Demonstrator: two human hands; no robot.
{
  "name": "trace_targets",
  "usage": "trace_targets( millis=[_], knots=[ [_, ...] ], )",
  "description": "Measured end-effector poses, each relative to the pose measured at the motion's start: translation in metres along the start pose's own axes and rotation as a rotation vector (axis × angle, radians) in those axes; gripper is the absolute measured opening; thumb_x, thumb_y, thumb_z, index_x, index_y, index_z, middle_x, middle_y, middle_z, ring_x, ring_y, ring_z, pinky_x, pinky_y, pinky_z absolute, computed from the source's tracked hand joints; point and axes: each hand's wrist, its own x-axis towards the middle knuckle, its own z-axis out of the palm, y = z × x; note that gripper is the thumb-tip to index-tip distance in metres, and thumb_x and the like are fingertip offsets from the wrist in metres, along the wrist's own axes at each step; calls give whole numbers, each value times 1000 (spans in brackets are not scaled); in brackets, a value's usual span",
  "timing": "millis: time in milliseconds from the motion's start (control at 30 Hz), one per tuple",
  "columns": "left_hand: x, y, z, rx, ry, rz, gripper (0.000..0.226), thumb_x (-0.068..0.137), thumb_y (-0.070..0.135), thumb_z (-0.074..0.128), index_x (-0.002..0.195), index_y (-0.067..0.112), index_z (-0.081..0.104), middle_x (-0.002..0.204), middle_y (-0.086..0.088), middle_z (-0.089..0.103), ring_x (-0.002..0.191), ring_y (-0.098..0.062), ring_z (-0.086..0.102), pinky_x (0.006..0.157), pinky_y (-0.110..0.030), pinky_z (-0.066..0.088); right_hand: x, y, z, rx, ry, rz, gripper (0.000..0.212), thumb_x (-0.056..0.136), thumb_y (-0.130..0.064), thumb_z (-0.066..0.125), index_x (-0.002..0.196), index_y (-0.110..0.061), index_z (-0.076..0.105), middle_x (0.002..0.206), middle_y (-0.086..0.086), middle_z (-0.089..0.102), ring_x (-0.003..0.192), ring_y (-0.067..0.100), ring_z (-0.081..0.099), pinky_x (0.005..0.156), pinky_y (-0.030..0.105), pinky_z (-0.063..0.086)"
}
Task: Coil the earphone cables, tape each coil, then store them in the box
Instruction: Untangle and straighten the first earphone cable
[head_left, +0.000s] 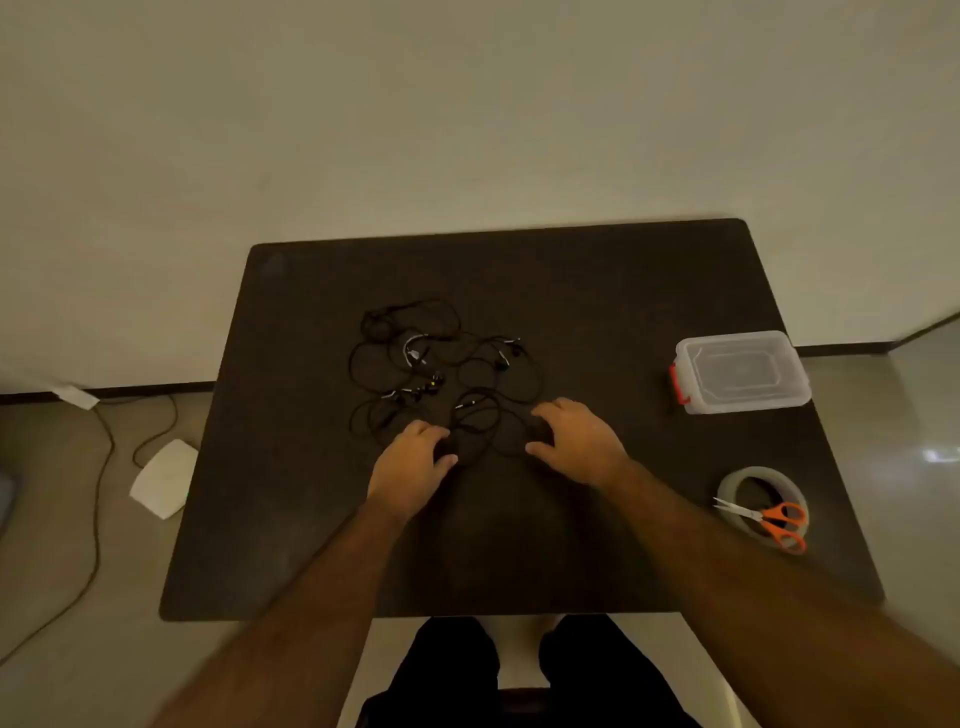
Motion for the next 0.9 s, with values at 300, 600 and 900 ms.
trace_targets(
  millis=[300,600,900],
  knots=[
    [21,7,41,-38,165,-52,46,94,44,58,134,23,55,127,4,49,103,-12,59,78,-23,48,44,-10,46,1,209,-59,49,92,-45,61,135,-24,51,131,0,52,119,17,53,92,32,51],
    [34,9,54,-76,309,-72,22,94,35,61,115,31,66,90,16,53,79,-4,52,65,-24,45,65,-5,56,13,317,-92,49,87,-47,68,130,-28,56,116,-5,58,104,13,59,79,28,51],
    [28,1,61,41,399,122,19,94,39,59,113,37,64,103,17,57,88,-2,53,71,-22,45,64,1,51,23,260,-140,17,85,-37,72,96,-29,63,90,-14,55,87,6,56,74,27,50]
  ],
)
